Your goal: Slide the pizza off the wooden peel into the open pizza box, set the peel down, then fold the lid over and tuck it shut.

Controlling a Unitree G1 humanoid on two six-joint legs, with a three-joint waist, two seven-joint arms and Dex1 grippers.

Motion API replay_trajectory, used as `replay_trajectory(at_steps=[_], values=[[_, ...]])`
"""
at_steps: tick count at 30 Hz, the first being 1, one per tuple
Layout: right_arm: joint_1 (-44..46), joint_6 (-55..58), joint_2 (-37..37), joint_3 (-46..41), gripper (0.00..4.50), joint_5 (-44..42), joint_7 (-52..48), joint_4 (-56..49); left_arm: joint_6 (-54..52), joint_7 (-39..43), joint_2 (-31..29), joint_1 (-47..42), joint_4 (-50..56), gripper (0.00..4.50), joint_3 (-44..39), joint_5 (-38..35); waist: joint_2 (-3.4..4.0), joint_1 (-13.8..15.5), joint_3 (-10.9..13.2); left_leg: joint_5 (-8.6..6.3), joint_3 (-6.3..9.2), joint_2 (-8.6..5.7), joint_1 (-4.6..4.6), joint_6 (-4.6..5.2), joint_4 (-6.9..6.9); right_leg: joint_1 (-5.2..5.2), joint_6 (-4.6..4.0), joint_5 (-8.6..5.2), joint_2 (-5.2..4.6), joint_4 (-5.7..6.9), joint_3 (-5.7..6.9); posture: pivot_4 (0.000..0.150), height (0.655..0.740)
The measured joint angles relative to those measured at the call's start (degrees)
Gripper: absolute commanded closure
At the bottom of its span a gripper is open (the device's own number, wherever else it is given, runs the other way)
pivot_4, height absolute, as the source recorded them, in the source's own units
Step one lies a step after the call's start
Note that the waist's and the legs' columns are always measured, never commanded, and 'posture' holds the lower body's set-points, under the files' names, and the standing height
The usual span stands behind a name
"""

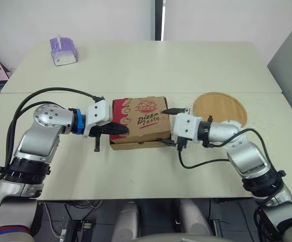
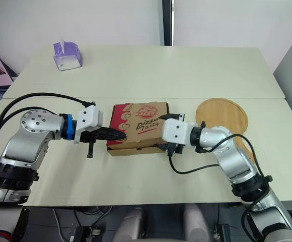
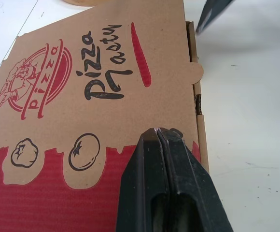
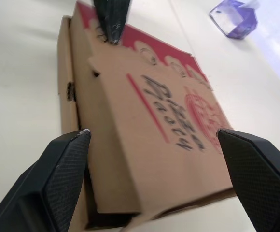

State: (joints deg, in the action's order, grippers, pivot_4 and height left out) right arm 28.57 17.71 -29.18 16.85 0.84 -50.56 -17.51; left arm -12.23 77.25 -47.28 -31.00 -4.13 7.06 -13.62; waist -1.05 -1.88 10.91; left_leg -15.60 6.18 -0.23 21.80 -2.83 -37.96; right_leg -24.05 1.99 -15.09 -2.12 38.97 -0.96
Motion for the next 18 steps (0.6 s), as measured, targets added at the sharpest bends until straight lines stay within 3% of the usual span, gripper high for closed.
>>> replay_trajectory(at_steps=[7,8,12,18], values=[[1.68,6.29,-0.4,-6.6,0.02,-7.12,-0.17,1.07,0.13,-0.27,-0.04,0.34,0.02,4.5,-0.01,0.05,0.0,-0.05,0.0,0.0,-0.03,0.0,-0.01,0.0,0.0,0.0,0.0,0.0,0.0,0.0,-0.02,0.15,0.74],[2.39,6.2,-0.91,-7.25,0.19,-6.75,0.57,2.89,0.13,-0.29,-0.04,0.38,0.04,4.5,-0.01,0.04,0.0,-0.02,0.0,0.0,-0.02,0.0,-0.01,0.0,0.0,0.0,0.0,0.0,0.0,0.0,-0.01,0.15,0.74],[2.33,2.49,-3.8,-6.17,1.3,-3.07,1.76,10.62,0.12,-0.34,-0.2,0.57,0.15,4.5,-0.04,0.04,0.0,-0.01,0.0,0.0,-0.04,0.0,0.0,0.0,0.02,-0.01,0.0,0.0,0.0,-0.01,-0.01,0.15,0.74],[0.12,-0.53,-3.07,-1.84,3.53,-2.33,-0.8,11.91,0.11,-0.39,-0.59,0.7,0.23,4.5,-0.09,0.04,0.0,-0.17,0.0,0.0,-0.03,0.01,-0.01,0.0,0.01,-0.01,0.0,0.0,0.0,0.01,-0.02,0.15,0.74]])
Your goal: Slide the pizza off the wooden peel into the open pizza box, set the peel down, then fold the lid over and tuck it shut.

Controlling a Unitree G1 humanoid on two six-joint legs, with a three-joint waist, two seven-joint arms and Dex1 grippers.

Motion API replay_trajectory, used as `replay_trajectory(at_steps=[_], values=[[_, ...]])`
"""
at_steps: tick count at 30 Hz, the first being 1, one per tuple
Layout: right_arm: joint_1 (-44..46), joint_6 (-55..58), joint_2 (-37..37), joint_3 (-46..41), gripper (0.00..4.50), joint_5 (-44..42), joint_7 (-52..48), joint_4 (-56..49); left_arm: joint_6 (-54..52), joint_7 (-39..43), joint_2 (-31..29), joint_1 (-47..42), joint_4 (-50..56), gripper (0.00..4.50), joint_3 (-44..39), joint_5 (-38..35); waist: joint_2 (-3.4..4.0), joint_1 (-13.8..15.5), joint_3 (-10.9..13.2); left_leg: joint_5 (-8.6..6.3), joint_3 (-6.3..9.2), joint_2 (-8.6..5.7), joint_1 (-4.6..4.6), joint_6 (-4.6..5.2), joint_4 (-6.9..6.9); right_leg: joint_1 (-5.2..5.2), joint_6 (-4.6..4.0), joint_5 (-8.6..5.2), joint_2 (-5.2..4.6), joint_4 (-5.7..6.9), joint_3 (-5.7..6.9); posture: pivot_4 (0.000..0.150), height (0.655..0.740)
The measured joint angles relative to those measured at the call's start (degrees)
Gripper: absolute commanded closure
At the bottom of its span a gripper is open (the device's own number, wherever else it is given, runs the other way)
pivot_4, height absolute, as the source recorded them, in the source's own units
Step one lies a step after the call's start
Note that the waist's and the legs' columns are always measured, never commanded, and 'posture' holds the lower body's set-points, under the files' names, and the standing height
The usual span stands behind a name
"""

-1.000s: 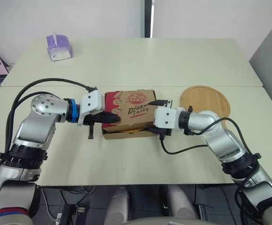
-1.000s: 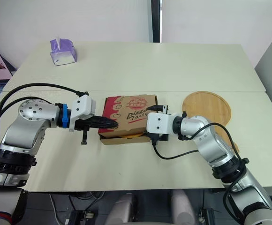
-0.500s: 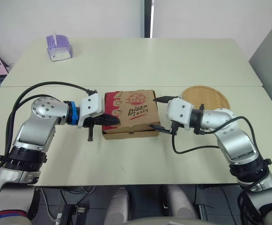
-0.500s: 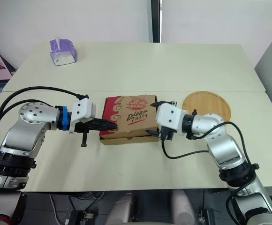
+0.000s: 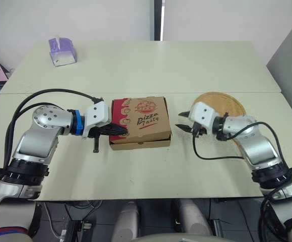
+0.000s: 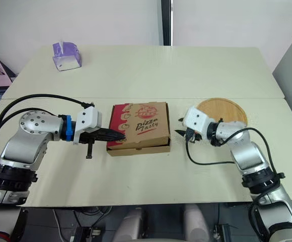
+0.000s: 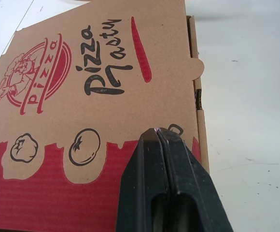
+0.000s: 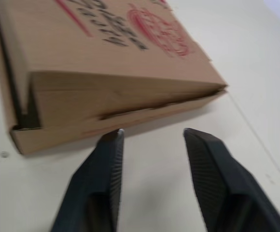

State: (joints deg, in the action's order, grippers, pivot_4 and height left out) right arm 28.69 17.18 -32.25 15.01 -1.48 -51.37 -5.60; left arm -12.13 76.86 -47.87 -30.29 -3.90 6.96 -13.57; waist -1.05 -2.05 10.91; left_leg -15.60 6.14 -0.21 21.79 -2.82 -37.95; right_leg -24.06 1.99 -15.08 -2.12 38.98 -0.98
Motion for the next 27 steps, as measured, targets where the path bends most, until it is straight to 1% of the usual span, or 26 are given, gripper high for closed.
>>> replay_trajectory(at_steps=[2,3,9,14,18,22,25,27], values=[[-0.68,0.5,0.74,0.52,4.22,-0.94,-1.12,-1.26,0.0,-0.02,-0.06,0.04,0.01,4.5,-0.01,0.0,0.0,0.04,0.0,0.0,0.0,-0.01,0.01,0.0,-0.01,0.0,0.0,0.0,0.0,0.0,0.0,0.15,0.74],[-0.84,1.13,1.04,0.78,4.44,-1.7,-1.54,-2.09,0.0,-0.02,-0.06,0.04,0.01,4.5,-0.01,0.0,0.0,0.04,0.0,0.0,0.0,-0.01,0.01,0.0,-0.01,0.0,0.0,0.0,0.0,0.0,-0.01,0.15,0.74],[-1.03,4.49,1.2,0.88,4.44,-3.78,-2.62,-4.5,-0.01,0.01,-0.07,0.25,0.0,4.5,-0.01,0.02,0.0,0.05,0.0,0.0,0.01,0.0,0.0,0.0,0.0,0.0,0.0,0.0,0.0,0.0,0.01,0.15,0.74],[0.18,0.85,-1.5,0.5,4.44,-0.83,-1.86,-2.51,-0.01,0.02,-0.11,0.38,0.0,4.5,-0.01,0.03,0.0,0.13,0.0,0.0,-0.01,-0.01,0.01,0.0,-0.01,0.0,0.0,0.0,-0.01,-0.01,0.0,0.15,0.74],[1.73,1.47,1.21,-1.5,4.44,-3.81,-1.67,-3.59,-0.02,-0.01,-0.11,0.41,0.01,4.5,0.0,0.03,0.0,-0.15,0.0,0.0,0.02,0.04,-0.01,0.0,0.02,-0.01,0.0,0.0,0.04,0.0,0.02,0.15,0.74],[1.2,1.74,3.69,2.73,4.44,-3.8,-2.43,-5.32,-0.35,-0.39,-0.52,1.1,0.72,4.5,-0.49,-0.08,0.0,-0.13,0.0,0.0,0.02,0.02,0.01,0.0,0.0,0.0,0.0,0.0,0.02,-0.01,0.0,0.15,0.74],[0.71,0.31,4.16,6.1,4.44,-1.96,-2.49,-4.42,-1.21,-1.51,-2.89,3.27,2.71,4.5,-2.99,-0.41,0.0,-0.16,0.0,0.0,0.01,0.02,0.0,0.0,0.0,-0.01,0.0,0.0,0.02,-0.01,0.0,0.15,0.74],[0.66,-0.64,4.01,6.73,4.44,-1.56,-2.59,-3.6,-1.24,-2.54,-4.94,5.12,3.82,4.5,-5.56,-0.51,0.0,-0.19,0.0,0.0,0.02,0.02,0.0,0.0,0.01,-0.01,0.0,0.0,0.02,-0.01,0.0,0.15,0.74]])
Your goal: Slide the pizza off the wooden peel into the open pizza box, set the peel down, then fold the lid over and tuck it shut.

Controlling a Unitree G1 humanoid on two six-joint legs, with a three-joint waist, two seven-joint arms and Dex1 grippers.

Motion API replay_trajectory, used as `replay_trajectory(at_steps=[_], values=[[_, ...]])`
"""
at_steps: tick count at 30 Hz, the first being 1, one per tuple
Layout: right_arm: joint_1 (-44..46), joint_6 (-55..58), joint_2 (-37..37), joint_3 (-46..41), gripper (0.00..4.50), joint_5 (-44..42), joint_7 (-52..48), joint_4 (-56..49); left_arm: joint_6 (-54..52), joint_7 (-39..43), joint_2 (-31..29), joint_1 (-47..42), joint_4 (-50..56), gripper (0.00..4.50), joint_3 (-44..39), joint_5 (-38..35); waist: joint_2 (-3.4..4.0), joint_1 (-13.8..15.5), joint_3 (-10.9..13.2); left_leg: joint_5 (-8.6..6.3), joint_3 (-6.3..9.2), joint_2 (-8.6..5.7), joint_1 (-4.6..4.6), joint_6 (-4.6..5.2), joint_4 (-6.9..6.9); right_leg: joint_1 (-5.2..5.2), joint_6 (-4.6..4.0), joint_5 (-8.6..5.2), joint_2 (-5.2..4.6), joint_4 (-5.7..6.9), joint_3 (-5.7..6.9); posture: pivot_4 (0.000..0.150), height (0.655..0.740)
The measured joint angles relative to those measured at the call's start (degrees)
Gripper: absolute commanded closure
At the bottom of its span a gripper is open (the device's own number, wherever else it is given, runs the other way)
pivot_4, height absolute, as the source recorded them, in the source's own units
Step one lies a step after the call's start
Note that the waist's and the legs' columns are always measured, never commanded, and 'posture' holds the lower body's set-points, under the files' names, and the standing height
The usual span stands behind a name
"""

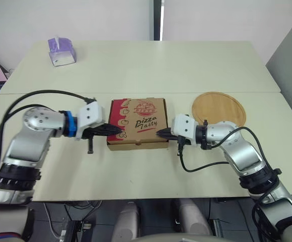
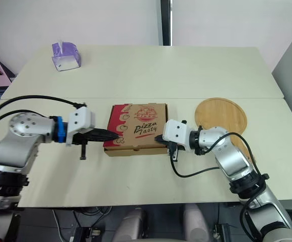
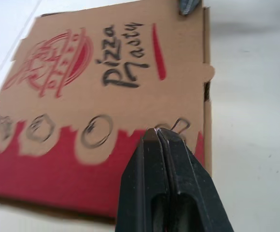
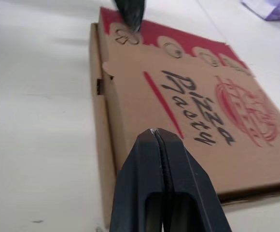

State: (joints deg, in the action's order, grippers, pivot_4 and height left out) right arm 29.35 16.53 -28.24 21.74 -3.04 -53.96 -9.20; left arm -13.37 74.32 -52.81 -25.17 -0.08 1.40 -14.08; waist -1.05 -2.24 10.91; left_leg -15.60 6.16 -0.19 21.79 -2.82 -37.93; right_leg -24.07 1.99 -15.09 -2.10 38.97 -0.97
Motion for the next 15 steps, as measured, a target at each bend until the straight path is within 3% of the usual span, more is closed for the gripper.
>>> replay_trajectory(at_steps=[6,15], values=[[0.42,-2.11,-0.05,0.46,4.44,1.54,-0.12,1.84,-1.66,-4.64,-2.21,6.78,2.17,4.5,-7.5,-0.99,0.0,0.08,0.0,0.0,0.0,0.0,-0.01,0.0,0.0,0.01,0.0,0.0,-0.01,0.0,0.01,0.15,0.74],[1.46,-4.91,1.17,2.13,4.44,4.48,0.15,5.06,-9.01,-12.28,4.23,9.22,10.44,4.5,-6.11,-3.57,-0.06,0.39,-0.05,0.0,0.0,-0.01,-0.04,0.0,0.0,0.03,0.0,0.0,-0.03,0.0,0.0,0.15,0.74]])
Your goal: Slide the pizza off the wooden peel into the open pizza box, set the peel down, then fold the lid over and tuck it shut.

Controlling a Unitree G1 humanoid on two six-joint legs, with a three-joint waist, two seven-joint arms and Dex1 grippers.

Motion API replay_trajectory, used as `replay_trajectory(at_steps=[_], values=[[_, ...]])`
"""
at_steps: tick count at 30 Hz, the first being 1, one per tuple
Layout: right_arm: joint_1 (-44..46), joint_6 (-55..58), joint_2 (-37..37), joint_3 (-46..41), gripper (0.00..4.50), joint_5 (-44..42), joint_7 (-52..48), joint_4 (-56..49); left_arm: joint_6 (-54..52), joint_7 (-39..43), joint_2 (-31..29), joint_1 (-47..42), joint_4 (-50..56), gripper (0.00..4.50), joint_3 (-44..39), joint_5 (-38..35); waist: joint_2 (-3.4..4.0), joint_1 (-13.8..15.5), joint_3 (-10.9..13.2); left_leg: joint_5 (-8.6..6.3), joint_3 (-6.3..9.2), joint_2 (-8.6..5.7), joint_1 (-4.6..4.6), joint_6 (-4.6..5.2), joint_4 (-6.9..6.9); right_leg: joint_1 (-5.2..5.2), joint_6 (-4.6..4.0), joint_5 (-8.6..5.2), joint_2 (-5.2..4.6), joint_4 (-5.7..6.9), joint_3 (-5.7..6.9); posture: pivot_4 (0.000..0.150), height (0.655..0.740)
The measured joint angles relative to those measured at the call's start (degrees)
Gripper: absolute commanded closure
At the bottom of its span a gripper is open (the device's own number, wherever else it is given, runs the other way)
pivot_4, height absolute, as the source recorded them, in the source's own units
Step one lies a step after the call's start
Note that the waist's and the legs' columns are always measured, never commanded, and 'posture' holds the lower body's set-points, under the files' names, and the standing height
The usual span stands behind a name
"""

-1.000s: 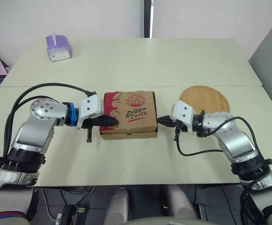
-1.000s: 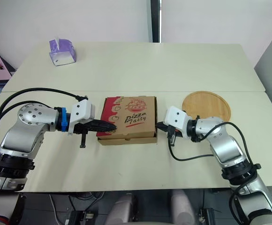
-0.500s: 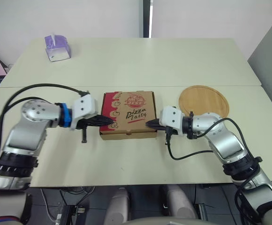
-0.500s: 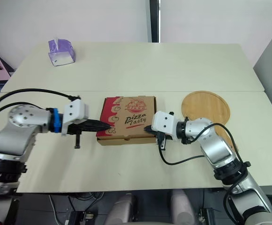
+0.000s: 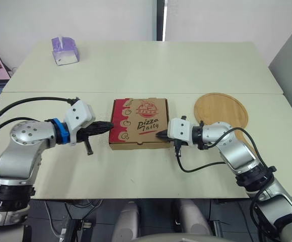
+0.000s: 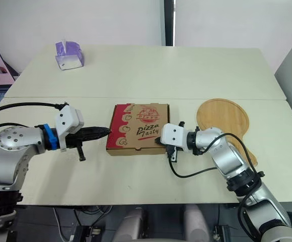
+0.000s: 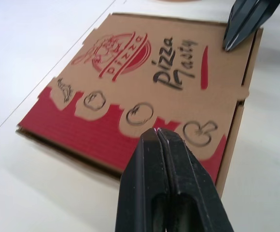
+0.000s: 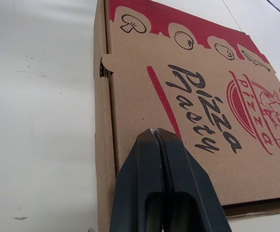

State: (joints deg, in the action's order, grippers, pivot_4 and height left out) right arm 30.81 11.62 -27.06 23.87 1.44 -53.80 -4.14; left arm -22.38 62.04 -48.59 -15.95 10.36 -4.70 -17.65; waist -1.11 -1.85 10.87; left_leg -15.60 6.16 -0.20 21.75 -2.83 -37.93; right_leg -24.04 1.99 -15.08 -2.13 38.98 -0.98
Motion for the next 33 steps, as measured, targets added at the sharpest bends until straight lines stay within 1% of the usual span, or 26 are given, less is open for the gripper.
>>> replay_trajectory(at_steps=[4,7,12,15,16,19,21,24,26,30,33], values=[[0.05,-0.14,0.42,0.08,4.44,0.94,0.23,0.49,-1.9,-0.26,-0.19,3.0,-0.63,4.5,2.68,1.18,0.01,-0.15,-0.01,0.0,-0.02,0.01,-0.05,0.0,0.02,0.01,-0.01,0.01,0.02,0.01,-0.01,0.15,0.74],[0.51,-0.21,0.68,0.33,4.44,2.13,0.43,1.09,-2.11,-0.85,0.08,2.87,-1.37,4.5,2.92,1.35,0.0,-0.02,-0.03,0.0,-0.02,0.0,-0.14,0.0,0.01,0.11,-0.02,0.01,0.01,0.01,-0.02,0.15,0.74],[0.57,-1.65,1.32,0.33,4.44,3.09,2.0,2.22,-1.22,-2.96,2.39,4.32,-1.24,4.5,1.99,0.47,0.0,-0.02,-0.03,-0.01,-0.03,0.02,-0.75,0.01,0.14,0.71,-0.04,-0.02,0.0,-0.09,-0.02,0.15,0.74],[0.22,-2.82,2.38,-1.44,4.44,3.53,5.21,3.31,-2.48,-6.89,5.18,5.18,-0.81,4.5,-2.31,-1.95,-0.02,-0.02,-0.02,-0.01,-0.01,0.03,-0.74,0.01,0.12,0.71,-0.04,-0.01,0.01,-0.09,0.0,0.15,0.74],[-0.12,-2.9,2.73,-3.12,4.44,3.29,6.73,3.32,-3.2,-9.2,5.76,5.39,-0.41,4.5,-5.02,-2.72,-0.01,-0.01,-0.02,-0.01,0.0,0.03,-0.74,0.01,0.12,0.7,-0.04,-0.01,0.0,-0.09,-0.01,0.15,0.74],[-0.27,-2.87,2.9,-7.83,4.44,2.14,10.28,3.32,-3.52,-14.54,6.65,5.76,0.12,4.5,-10.54,-2.75,-0.01,0.01,-0.02,-0.01,-0.01,0.01,-0.74,0.0,0.13,0.71,-0.04,-0.01,-0.03,-0.1,-0.03,0.15,0.74],[-0.69,-2.36,2.89,-10.03,4.44,2.13,12.68,3.33,-3.41,-17.28,7.36,7.19,0.12,4.5,-11.59,-2.16,-0.01,0.01,-0.02,-0.01,-0.04,0.0,-0.77,0.0,0.14,0.72,-0.04,-0.01,-0.05,-0.11,-0.05,0.15,0.74],[-2.17,-0.83,2.85,-10.78,4.44,3.52,15.14,4.07,-3.76,-19.65,9.61,10.3,0.04,4.5,-9.87,-1.06,-0.01,0.03,-0.02,-0.01,-0.04,0.0,-0.76,0.0,0.15,0.72,-0.05,-0.01,-0.06,-0.11,-0.05,0.15,0.74],[-3.53,0.36,2.84,-9.66,4.44,4.31,15.01,4.33,-4.21,-20.71,10.6,10.63,0.08,4.5,-8.32,-0.73,-0.01,0.03,-0.02,-0.01,-0.03,0.0,-0.76,0.0,0.15,0.72,-0.05,-0.01,-0.05,-0.11,-0.04,0.15,0.74],[-6.19,4.03,2.79,-5.98,4.44,4.75,12.96,4.04,-5.41,-22.32,12.06,10.63,0.97,4.5,-5.87,-0.26,-0.01,0.03,-0.02,-0.02,-0.05,-0.01,-0.76,0.0,0.15,0.73,-0.05,-0.01,-0.06,-0.12,-0.06,0.15,0.74],[-8.16,5.9,2.39,-4.41,4.44,4.09,10.55,0.95,-6.39,-22.59,12.62,11.32,2.75,4.5,-4.41,-0.37,-0.01,0.03,-0.02,-0.02,-0.03,0.0,-0.75,0.0,0.15,0.73,-0.04,-0.01,-0.05,-0.12,-0.05,0.15,0.74]])
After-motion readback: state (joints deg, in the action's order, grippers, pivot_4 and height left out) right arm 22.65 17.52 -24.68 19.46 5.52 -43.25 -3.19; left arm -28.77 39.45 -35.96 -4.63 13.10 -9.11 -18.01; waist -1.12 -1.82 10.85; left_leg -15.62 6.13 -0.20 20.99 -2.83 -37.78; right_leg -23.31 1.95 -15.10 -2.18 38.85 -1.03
